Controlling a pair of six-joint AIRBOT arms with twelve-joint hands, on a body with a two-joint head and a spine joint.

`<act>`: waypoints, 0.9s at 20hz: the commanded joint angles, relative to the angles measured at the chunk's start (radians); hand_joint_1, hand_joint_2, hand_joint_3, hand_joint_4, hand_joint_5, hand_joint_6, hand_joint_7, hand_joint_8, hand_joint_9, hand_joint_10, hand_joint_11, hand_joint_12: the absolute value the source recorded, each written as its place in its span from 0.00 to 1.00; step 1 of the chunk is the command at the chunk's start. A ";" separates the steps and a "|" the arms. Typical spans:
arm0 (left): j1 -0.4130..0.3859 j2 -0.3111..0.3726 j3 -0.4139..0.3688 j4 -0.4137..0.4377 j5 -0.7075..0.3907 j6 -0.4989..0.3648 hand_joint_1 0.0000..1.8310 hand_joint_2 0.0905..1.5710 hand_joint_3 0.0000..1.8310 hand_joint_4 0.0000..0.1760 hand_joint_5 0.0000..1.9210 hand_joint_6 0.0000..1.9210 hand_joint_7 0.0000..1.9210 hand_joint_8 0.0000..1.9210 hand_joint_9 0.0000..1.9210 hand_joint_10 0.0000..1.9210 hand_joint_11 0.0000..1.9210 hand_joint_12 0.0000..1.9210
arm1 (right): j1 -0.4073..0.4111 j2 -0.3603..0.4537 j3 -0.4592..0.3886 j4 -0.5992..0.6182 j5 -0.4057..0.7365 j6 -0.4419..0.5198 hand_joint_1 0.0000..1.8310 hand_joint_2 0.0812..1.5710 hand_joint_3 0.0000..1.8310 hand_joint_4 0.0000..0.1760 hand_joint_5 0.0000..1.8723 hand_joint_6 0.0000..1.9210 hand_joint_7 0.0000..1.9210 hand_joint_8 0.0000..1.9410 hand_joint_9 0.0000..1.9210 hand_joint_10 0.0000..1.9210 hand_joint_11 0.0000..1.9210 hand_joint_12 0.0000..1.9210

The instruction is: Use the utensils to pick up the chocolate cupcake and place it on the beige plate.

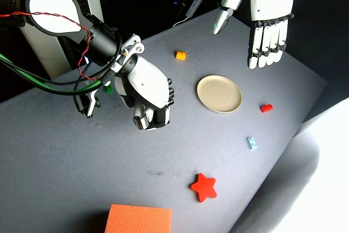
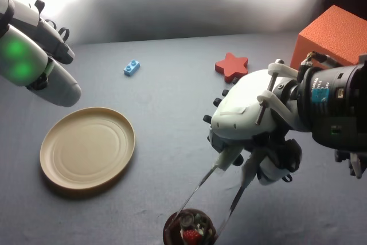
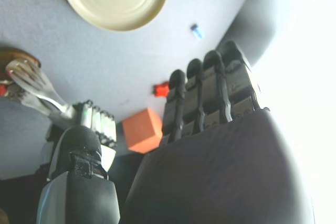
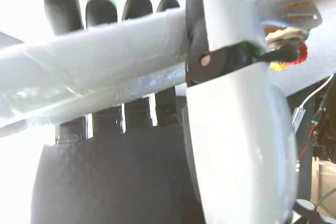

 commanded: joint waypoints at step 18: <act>-0.012 0.009 0.000 0.027 -0.054 0.002 0.09 0.69 0.00 0.00 0.06 0.00 0.06 0.00 0.05 0.00 0.00 0.11 | 0.127 -0.081 0.110 -0.031 -0.101 0.354 0.75 0.73 0.00 0.00 0.45 0.51 0.43 0.66 0.45 0.71 0.49 0.58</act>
